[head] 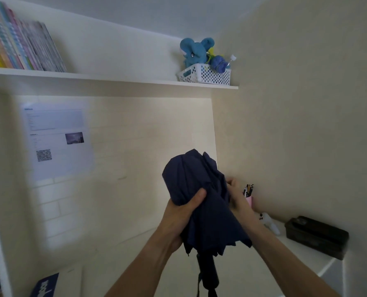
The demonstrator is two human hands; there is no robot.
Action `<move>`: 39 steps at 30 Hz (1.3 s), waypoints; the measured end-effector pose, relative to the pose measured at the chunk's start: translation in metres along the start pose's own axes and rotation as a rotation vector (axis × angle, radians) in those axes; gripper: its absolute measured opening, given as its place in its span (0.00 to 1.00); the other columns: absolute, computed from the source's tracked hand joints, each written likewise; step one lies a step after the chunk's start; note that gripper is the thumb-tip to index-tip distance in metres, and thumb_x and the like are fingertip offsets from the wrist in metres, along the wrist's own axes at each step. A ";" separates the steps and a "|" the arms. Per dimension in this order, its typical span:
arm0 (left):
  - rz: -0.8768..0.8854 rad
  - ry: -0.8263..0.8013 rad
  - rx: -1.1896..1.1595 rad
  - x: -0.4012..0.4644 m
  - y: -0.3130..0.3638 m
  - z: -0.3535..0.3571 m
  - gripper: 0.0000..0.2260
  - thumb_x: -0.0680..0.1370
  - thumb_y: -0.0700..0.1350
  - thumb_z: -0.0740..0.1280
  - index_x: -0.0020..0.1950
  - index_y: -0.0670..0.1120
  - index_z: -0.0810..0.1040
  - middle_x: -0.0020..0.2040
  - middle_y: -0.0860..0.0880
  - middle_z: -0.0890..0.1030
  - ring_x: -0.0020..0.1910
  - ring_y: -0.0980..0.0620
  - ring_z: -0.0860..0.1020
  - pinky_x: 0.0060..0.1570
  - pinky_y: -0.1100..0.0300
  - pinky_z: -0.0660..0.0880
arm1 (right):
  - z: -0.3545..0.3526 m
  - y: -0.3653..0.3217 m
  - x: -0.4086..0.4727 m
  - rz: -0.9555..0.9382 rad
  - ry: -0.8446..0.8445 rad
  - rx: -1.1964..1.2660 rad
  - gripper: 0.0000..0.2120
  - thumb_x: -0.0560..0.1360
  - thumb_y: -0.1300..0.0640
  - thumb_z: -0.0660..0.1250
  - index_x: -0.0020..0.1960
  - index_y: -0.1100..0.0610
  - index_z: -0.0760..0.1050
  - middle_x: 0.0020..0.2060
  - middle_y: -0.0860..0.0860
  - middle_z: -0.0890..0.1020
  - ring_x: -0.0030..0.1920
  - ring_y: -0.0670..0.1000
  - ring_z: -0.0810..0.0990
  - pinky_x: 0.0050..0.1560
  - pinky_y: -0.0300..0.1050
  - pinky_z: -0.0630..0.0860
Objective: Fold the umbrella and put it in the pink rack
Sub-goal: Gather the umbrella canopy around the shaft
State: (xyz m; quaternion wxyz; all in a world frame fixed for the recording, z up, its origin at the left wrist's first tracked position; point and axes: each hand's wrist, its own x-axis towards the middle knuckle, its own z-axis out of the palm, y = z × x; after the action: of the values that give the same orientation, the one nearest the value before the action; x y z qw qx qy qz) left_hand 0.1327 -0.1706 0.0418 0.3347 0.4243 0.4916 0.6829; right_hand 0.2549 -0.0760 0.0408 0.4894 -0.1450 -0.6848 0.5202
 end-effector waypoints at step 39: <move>0.031 0.175 -0.131 -0.006 0.005 -0.029 0.30 0.63 0.48 0.83 0.63 0.43 0.83 0.54 0.47 0.90 0.52 0.47 0.89 0.50 0.52 0.85 | -0.049 -0.049 -0.028 0.107 0.120 -0.596 0.09 0.70 0.54 0.79 0.38 0.56 0.81 0.33 0.50 0.86 0.38 0.55 0.85 0.42 0.55 0.82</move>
State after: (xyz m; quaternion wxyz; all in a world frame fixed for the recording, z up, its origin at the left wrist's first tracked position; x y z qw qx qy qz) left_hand 0.1087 -0.1885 0.0407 0.3071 0.3478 0.4668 0.7529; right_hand 0.3239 -0.0876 0.0669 0.4368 -0.3487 -0.7683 0.3121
